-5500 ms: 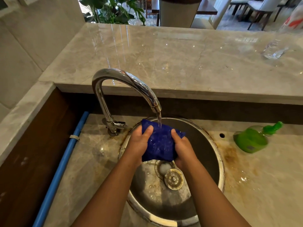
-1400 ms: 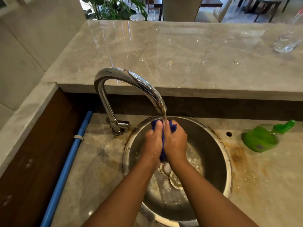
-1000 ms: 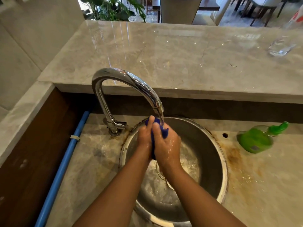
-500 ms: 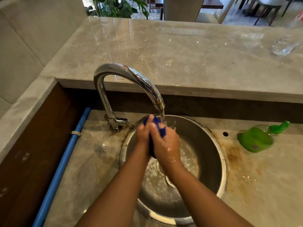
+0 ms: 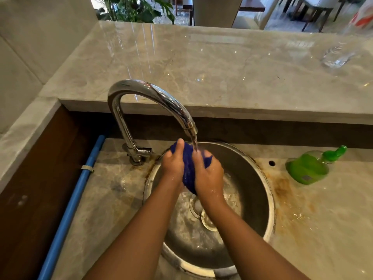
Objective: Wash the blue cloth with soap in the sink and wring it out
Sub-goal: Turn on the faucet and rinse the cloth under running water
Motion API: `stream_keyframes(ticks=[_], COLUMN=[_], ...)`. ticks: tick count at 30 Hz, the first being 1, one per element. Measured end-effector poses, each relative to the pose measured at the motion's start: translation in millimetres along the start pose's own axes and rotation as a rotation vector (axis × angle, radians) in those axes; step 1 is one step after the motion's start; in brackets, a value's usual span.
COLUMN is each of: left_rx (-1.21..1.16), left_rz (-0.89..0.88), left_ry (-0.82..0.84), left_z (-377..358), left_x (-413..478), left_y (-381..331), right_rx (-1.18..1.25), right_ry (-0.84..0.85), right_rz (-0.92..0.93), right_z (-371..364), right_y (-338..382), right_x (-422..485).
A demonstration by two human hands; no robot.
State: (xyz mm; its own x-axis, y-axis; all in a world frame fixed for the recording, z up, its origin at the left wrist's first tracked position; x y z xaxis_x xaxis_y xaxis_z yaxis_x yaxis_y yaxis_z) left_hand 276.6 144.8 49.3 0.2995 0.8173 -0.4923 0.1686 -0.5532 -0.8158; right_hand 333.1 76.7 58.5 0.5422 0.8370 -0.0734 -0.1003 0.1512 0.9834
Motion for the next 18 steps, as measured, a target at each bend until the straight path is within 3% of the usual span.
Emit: stream_keyframes(ticks=[3, 6, 10, 14, 18], left_rx=[-0.062, -0.104, -0.04, -0.016, -0.024], left_rz=[0.077, 0.106, 0.051, 0.017, 0.085], left_ry=[0.071, 0.096, 0.117, 0.023, 0.035], left_z=[-5, -8, -4, 2, -5], left_x=[-5, -18, -24, -5, -10], left_y=[3, 16, 19, 3, 3], right_rx=[-0.119, -0.266, -0.176, -0.03, -0.192], right_ry=[0.011, -0.034, -0.075, -0.006, -0.007], right_rz=[0.113, 0.001, -0.149, -0.005, 0.096], right_z=[-13, -4, 9, 0, -12], right_y=[8, -3, -18, 1, 10], right_x=[0, 35, 45, 2, -4])
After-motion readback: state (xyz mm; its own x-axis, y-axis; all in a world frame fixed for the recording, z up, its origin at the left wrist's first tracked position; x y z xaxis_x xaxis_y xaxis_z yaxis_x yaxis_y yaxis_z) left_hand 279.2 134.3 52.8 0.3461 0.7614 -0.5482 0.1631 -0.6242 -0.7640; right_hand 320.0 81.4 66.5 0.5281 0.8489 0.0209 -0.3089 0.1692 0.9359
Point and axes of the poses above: each hand's wrist, its own x-axis towards the middle knuckle, its own z-axis out of the back of the hand, y = z × x, the point moved 1 cm from there along x, towards the middle knuckle, and after that the axes turned 7 degrees about y, right-handed, at the moved point
